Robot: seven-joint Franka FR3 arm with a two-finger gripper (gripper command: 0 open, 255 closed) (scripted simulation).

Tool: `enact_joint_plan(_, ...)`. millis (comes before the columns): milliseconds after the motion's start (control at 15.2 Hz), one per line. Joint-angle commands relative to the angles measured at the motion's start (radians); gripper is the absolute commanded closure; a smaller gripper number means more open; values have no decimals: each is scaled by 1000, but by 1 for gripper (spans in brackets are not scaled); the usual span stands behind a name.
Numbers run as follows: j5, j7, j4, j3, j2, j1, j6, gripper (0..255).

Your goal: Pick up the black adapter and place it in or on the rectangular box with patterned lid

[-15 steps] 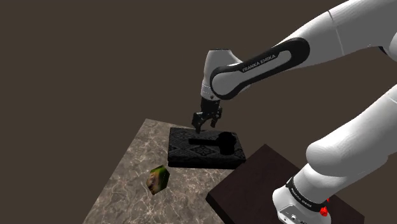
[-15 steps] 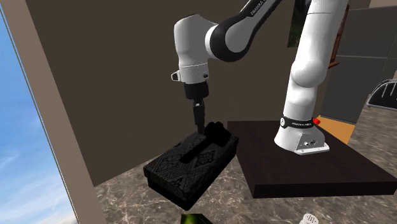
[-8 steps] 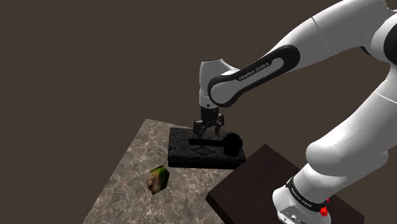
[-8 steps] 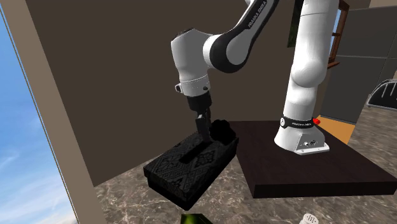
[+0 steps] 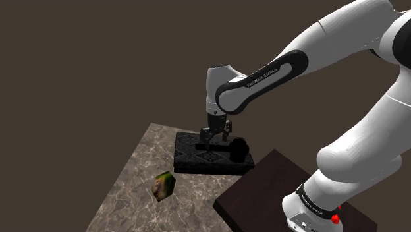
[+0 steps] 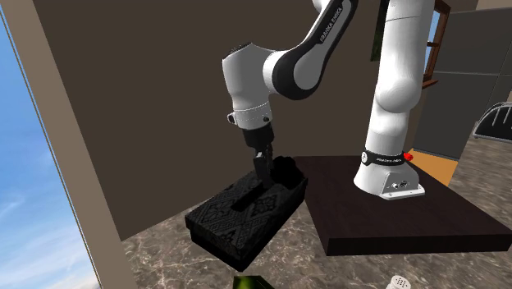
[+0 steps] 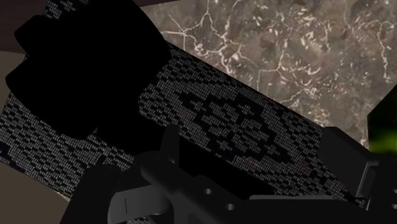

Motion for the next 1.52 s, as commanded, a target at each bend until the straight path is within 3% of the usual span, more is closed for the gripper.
enact_joint_plan(0, 0, 0, 0, 0, 0, 0, 0, 0)
enact_joint_plan(66, 0, 0, 0, 0, 0, 0, 0, 255)
enact_joint_plan(660, 0, 0, 0, 0, 0, 0, 0, 255)
enact_joint_plan(726, 0, 0, 0, 0, 0, 0, 0, 0)
enact_joint_plan(1056, 248, -160, -179, -86, -171, -73, 174, 0)
enact_joint_plan(1386, 514, -348, -341, -225, -275, -81, 327, 0)
enact_joint_plan(1452, 513, -346, -342, -222, -256, -80, 347, 0)
